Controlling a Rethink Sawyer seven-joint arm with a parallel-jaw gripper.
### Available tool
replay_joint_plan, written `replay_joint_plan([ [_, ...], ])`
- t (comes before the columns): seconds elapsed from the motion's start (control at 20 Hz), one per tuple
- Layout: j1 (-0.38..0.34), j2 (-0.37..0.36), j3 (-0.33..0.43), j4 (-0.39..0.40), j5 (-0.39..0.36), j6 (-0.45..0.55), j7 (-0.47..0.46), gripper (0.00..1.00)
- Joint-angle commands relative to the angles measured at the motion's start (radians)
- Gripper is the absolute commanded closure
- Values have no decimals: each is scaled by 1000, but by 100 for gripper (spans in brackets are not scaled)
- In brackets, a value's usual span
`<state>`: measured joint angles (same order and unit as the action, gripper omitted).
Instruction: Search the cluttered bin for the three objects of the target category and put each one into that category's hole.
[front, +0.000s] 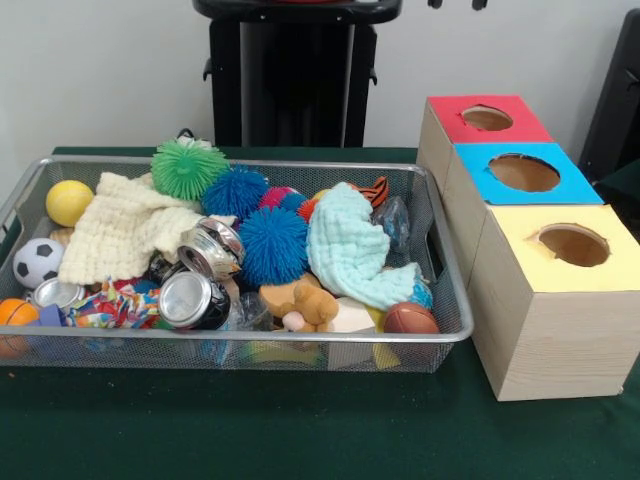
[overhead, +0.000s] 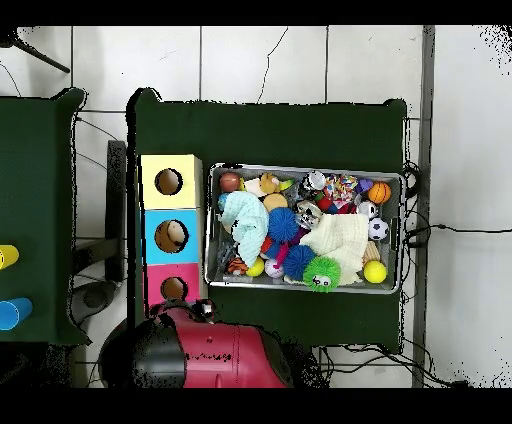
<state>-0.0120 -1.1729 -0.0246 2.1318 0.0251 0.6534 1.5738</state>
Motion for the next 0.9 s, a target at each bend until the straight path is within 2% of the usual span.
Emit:
replay_joint_plan([
  [0.05,-22,150,27,-104,-54,-17,147,0],
  [0.3,-37,225,38,-153,-44,-16,127,0],
  [0.5,-61,292,48,-165,-45,-85,108,0],
  [0.65,-74,314,51,-164,-49,-122,99,0],
  [0.9,-86,352,44,-206,-69,-139,85,0],
])
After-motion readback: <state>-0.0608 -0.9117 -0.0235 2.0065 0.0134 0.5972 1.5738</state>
